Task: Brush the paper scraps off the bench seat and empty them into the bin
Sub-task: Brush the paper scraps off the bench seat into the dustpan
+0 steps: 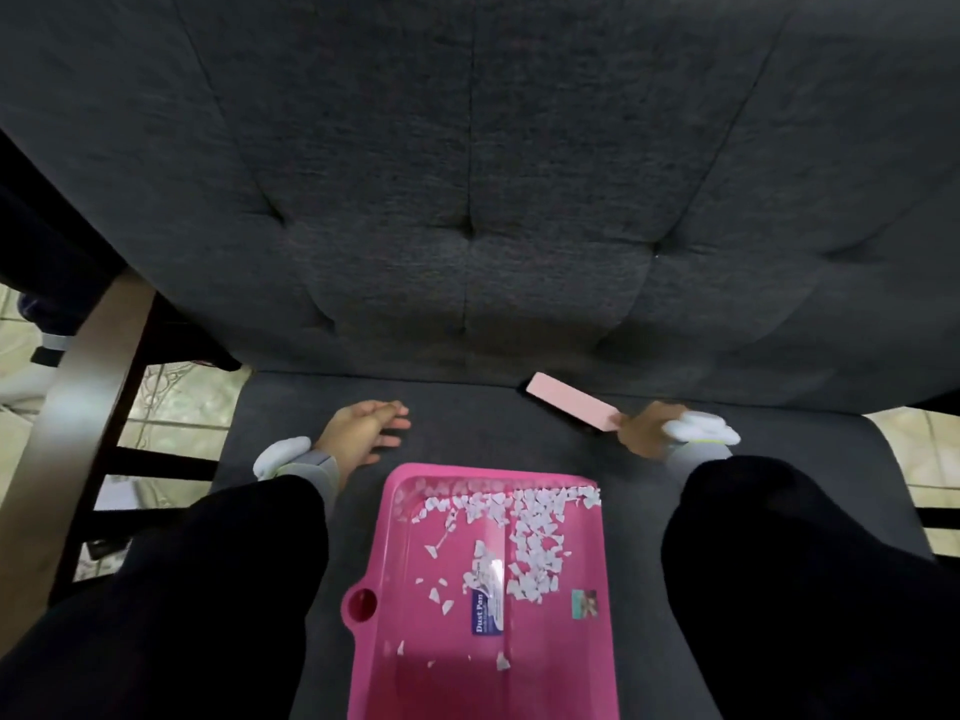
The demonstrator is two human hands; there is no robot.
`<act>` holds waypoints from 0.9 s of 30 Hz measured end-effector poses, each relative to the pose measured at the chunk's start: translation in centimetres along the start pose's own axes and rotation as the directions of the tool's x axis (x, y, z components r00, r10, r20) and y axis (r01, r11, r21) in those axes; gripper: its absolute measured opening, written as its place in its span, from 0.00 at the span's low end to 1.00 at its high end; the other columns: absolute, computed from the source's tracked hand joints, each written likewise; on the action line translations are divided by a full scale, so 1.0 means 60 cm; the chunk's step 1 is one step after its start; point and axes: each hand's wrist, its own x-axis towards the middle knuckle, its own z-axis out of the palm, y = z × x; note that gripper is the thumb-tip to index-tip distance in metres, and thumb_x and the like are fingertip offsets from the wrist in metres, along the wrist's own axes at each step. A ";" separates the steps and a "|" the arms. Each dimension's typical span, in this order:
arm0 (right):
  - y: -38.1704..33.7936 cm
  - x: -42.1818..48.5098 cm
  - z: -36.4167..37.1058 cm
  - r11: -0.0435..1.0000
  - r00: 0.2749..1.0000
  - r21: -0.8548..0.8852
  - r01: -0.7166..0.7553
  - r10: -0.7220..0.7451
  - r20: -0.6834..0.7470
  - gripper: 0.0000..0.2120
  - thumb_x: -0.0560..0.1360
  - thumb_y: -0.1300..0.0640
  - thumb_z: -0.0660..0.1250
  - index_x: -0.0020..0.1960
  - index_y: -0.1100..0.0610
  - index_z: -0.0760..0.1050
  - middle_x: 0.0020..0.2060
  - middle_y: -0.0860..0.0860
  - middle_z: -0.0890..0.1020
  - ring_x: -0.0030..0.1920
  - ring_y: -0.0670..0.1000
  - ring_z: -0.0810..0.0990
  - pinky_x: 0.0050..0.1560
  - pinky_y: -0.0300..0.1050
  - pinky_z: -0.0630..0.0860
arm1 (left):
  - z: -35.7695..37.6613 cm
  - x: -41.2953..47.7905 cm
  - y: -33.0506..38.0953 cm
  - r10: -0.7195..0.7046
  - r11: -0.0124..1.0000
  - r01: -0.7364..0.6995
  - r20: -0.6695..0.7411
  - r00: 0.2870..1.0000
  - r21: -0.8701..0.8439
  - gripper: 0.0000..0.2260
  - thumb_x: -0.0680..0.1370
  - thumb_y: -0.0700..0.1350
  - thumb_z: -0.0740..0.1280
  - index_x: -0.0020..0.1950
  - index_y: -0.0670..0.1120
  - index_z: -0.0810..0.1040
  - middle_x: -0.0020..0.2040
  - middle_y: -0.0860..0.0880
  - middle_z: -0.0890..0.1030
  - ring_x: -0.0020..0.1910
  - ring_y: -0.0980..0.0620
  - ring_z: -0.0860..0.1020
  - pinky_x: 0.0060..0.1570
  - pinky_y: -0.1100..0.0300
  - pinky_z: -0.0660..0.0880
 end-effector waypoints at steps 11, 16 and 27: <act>0.158 0.003 0.004 0.989 0.999 0.145 -0.026 0.020 0.045 0.35 0.75 0.33 0.54 0.58 0.63 0.77 0.55 0.61 0.81 0.56 0.59 0.79 0.50 0.45 0.71 | 0.033 -0.028 0.048 0.095 0.987 -0.101 0.053 0.994 0.123 0.08 0.79 0.50 0.59 0.49 0.51 0.77 0.49 0.53 0.81 0.43 0.55 0.77 0.45 0.59 0.67; 0.086 -0.031 -0.019 0.984 0.985 0.046 0.171 -0.169 -0.044 0.31 0.78 0.37 0.52 0.59 0.64 0.75 0.60 0.62 0.78 0.60 0.60 0.76 0.56 0.47 0.71 | 0.042 -0.028 0.053 0.104 0.980 -0.117 0.083 0.991 0.162 0.08 0.79 0.50 0.59 0.50 0.51 0.77 0.48 0.54 0.81 0.48 0.53 0.78 0.52 0.56 0.68; -0.092 0.001 0.011 0.932 0.928 0.008 0.362 -0.360 -0.098 0.28 0.75 0.34 0.56 0.57 0.56 0.78 0.55 0.56 0.81 0.55 0.59 0.78 0.52 0.48 0.74 | 0.036 0.016 0.035 0.083 0.986 -0.087 0.038 0.996 0.141 0.08 0.79 0.50 0.59 0.45 0.52 0.77 0.44 0.56 0.81 0.40 0.56 0.76 0.43 0.60 0.66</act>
